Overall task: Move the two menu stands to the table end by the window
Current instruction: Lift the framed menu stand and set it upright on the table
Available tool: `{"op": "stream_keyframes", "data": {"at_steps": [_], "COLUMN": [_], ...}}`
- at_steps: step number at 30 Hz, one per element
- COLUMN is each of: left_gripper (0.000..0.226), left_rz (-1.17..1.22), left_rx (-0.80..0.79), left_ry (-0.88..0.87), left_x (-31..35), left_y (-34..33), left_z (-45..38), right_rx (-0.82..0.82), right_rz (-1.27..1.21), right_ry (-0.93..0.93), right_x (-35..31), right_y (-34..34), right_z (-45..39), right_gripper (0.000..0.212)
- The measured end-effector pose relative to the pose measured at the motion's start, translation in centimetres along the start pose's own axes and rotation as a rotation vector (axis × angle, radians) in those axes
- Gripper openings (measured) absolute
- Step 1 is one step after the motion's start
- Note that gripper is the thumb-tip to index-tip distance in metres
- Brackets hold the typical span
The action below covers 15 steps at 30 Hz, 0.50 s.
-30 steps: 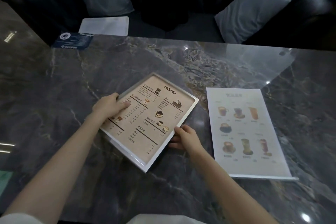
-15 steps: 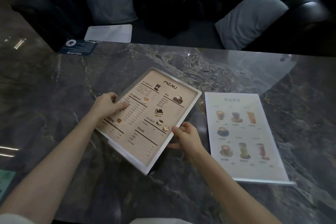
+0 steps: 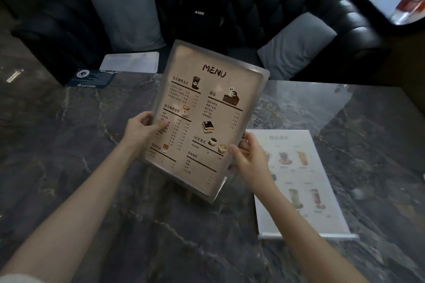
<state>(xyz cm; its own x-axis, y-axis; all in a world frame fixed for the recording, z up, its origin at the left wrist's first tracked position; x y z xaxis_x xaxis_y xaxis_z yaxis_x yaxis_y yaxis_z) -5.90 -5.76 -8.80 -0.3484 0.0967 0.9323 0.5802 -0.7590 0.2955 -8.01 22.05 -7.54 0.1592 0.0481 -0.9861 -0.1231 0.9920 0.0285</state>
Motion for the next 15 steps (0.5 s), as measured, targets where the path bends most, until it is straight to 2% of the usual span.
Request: {"op": "stream_keyframes", "data": {"at_steps": [4,9,15], "left_gripper": [0.019,0.038,0.025], "left_rz": [0.100,0.123,0.100], "left_rx": [-0.041,-0.071,-0.106], "left_ry": [-0.032,-0.009,-0.006], "left_x": [0.0,-1.2,-2.5], "left_y": [-1.3,-2.4,-2.5], "left_z": [0.2,0.2,0.5], "right_rx": [0.059,0.110,0.072], "right_rz": [0.048,0.092,0.082], "right_ry": [0.104,0.166,0.116], "right_x": [-0.2,0.6,2.1], "right_y": [1.0,1.7,1.2], "right_z": [0.7,2.1,2.9], "right_gripper": [0.029,0.035,0.032]}}
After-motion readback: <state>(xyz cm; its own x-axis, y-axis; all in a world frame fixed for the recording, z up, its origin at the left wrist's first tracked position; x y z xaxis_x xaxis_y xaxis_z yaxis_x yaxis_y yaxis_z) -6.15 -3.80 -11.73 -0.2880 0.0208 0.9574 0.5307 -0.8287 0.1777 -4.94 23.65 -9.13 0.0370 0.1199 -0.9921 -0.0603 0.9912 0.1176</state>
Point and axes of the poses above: each hand's wrist, its own z-axis away from the middle knuckle, its own y-axis out of the back of the hand, x = y × z, the point moved 10 cm from there along -z, towards the middle knuckle, and after that the axes turned 10 degrees about x, right-handed, at the moved point
